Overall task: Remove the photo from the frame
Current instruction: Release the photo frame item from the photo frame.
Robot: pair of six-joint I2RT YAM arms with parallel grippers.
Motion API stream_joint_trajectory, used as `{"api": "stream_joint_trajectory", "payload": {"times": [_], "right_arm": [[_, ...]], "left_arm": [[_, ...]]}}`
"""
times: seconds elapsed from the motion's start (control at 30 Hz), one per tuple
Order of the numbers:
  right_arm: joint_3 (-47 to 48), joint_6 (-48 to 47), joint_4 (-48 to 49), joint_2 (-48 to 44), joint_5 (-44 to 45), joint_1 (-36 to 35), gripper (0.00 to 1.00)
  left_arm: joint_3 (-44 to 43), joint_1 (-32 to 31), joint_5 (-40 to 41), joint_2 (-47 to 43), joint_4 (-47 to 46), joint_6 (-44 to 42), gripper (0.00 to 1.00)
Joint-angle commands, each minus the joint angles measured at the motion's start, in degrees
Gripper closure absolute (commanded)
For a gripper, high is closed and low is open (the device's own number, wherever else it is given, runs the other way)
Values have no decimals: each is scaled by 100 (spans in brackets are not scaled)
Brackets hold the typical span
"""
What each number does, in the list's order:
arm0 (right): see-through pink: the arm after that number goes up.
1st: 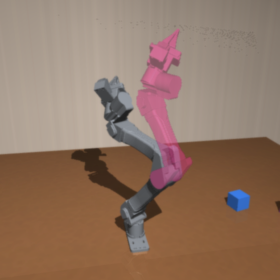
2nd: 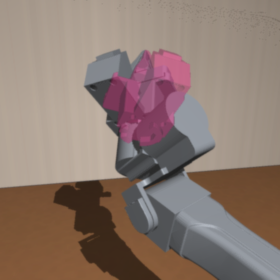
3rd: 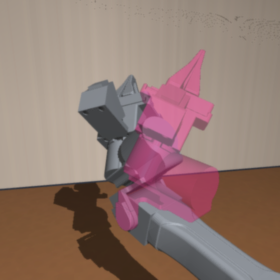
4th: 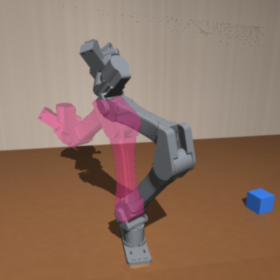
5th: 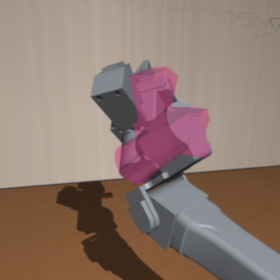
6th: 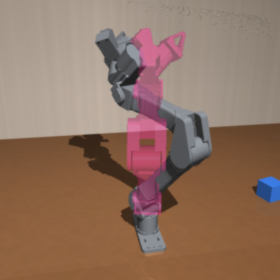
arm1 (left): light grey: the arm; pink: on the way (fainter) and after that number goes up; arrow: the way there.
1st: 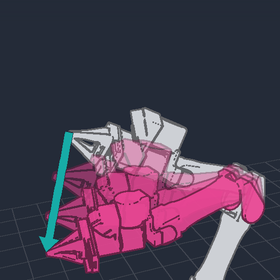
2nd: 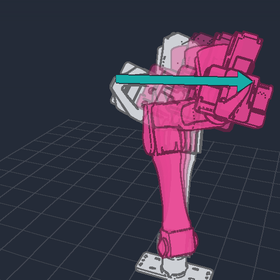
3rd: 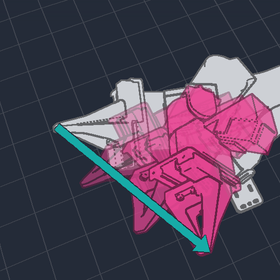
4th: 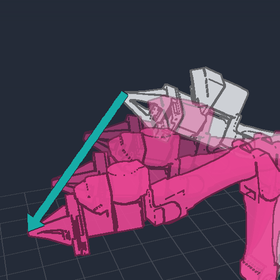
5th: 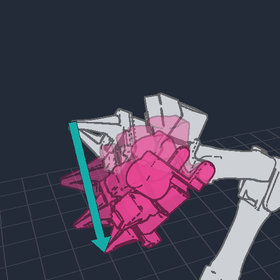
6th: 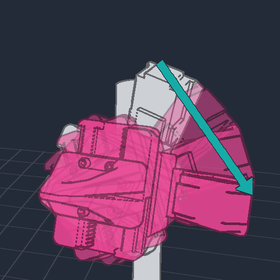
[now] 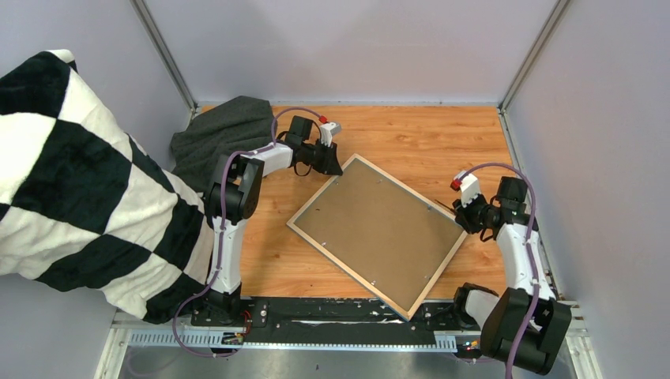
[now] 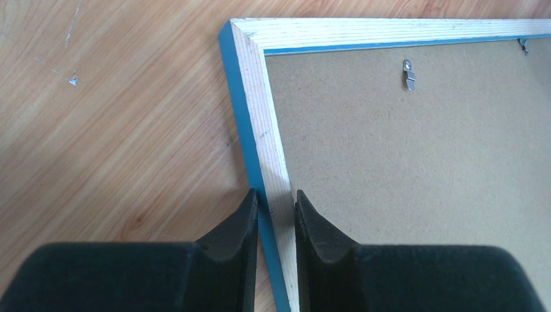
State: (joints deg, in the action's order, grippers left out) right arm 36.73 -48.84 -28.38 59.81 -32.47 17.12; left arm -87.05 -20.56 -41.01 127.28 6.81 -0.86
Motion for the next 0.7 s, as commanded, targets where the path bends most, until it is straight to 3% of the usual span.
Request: {"api": "stream_joint_trajectory", "payload": {"times": [0.0,0.67], "right_arm": [[-240,-59,197,-293,-3,-83,100],[-324,-203,105,268,-136,-145,100]], "left_arm": [[276,-142,6,429,717,-87,100],[276,-141,6,433,724,-81,100]]}}
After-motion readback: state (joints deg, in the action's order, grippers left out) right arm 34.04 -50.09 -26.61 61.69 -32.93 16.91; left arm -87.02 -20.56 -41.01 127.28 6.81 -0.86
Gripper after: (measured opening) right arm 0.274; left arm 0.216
